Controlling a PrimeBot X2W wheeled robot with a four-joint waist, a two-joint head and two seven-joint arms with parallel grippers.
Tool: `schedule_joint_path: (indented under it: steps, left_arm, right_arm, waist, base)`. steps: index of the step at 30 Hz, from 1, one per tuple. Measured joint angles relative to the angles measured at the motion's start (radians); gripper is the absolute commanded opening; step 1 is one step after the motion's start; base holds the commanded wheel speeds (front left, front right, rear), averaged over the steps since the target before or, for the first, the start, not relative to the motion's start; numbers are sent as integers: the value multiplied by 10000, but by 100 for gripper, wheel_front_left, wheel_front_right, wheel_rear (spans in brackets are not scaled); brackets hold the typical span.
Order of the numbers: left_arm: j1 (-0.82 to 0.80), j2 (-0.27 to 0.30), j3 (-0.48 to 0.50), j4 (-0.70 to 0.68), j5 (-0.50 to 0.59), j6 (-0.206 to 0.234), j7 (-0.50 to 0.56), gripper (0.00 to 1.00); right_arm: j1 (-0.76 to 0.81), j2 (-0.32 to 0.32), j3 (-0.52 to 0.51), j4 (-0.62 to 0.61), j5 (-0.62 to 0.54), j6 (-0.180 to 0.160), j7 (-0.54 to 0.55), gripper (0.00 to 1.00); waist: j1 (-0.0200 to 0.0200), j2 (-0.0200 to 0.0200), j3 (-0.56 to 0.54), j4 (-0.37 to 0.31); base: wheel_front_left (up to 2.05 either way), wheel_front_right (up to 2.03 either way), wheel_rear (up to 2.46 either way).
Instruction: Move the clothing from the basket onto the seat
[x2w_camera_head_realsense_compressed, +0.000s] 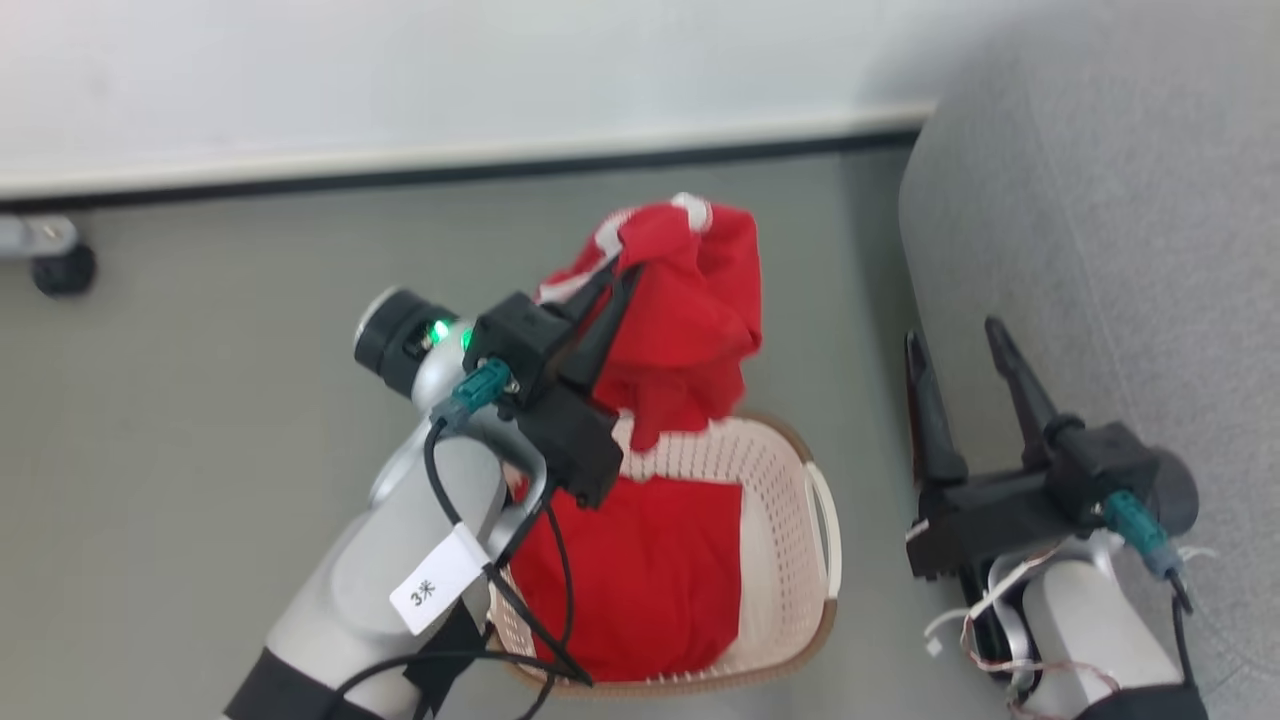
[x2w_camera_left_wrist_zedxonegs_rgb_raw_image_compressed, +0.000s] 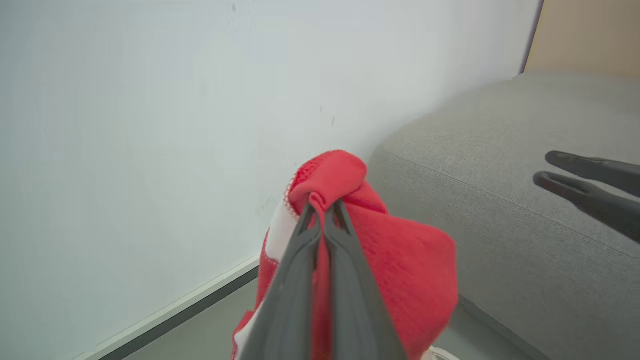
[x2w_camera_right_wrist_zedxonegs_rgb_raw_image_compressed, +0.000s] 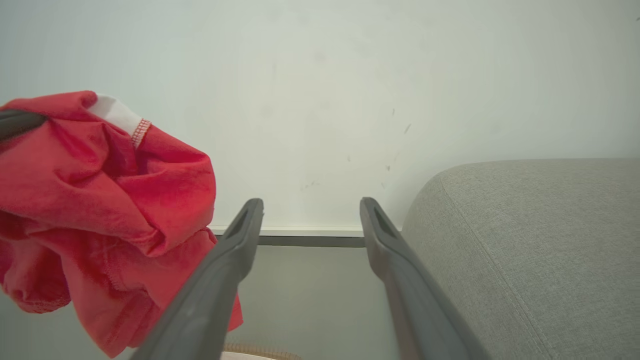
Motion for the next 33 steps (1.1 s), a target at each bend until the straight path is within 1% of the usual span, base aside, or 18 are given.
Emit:
schedule_joint_path:
  steps: [9,15,21,25,26,28,33]
  left_arm:
    - [589,-2,-378,94,-911,-4,2,0]
    - [1034,2,-591,230,-1202,-4,33,0]
    - [1401,4,-763,8,-1536,-4,288,0]
    - [1475,4,-874,-272,-1597,12,401,0]
    - [1476,4,-955,-497,-1657,100,514,0]
    - [1476,4,-1014,-625,-1722,140,600,0]
    - [1476,12,-1331,-920,-1822,244,765,0]
  right_arm:
    - [881,71,102,314,94,102,0,100]
    - [1621,115,234,453,178,199,2,100]
    - [2300,163,577,314,178,385,2,100]
    - [2372,186,997,265,174,675,2,100]
    - [2347,194,1338,309,132,911,2,100]
    - [2275,198,1601,439,61,1058,2,100]
    - [1838,215,2096,1001,-73,1243,2,100]
  waist:
    - [0,0,-1382,183]
    - [0,0,-2298,263]
    - [-1,0,-3118,341]
    - [0,0,-3500,413]
    - [0,0,-3669,483]
    - [0,0,-3727,537]
    - [2,2,-3785,640]
  base:
    - [0,0,0]
    - [0,0,0]
    - [0,0,0]
    - [0,0,0]
    - [0,0,0]
    - [0,0,0]
    - [0,0,0]
